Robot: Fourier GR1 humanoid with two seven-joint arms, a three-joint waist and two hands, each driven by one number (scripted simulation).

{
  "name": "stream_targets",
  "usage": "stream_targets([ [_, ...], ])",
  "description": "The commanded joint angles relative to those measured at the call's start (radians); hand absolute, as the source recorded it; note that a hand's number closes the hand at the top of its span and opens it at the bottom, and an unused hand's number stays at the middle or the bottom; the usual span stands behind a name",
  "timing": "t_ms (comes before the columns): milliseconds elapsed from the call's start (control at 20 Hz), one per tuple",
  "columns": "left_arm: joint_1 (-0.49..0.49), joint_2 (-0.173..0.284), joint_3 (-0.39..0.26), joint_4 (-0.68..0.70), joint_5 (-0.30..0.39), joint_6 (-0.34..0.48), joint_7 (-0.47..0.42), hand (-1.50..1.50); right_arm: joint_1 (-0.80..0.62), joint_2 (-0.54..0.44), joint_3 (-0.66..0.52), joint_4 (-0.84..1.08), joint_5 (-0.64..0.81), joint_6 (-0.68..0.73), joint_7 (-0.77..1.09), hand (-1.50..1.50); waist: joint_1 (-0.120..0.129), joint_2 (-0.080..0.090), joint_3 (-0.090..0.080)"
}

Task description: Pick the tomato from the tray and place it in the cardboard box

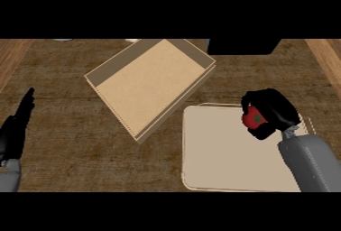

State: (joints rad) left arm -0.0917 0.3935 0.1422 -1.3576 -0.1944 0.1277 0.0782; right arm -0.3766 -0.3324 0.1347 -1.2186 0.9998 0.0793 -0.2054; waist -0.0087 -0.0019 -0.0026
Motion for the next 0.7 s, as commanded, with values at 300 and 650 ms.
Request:
stream_targets([
  [300, -0.003, -0.021, -0.018, -0.016, -0.017, -0.005, 0.014, 0.00, -0.198, 0.094, -0.066, -0.181, 0.057, -0.077, 0.262, 1.50, 0.013, -0.001, 0.003],
  [650, 0.006, -0.033, -0.009, -0.023, -0.026, -0.013, 0.015, 0.00, -0.311, 0.191, -0.058, -0.136, -0.019, 0.017, 0.261, 1.50, 0.020, 0.002, 0.003],
])
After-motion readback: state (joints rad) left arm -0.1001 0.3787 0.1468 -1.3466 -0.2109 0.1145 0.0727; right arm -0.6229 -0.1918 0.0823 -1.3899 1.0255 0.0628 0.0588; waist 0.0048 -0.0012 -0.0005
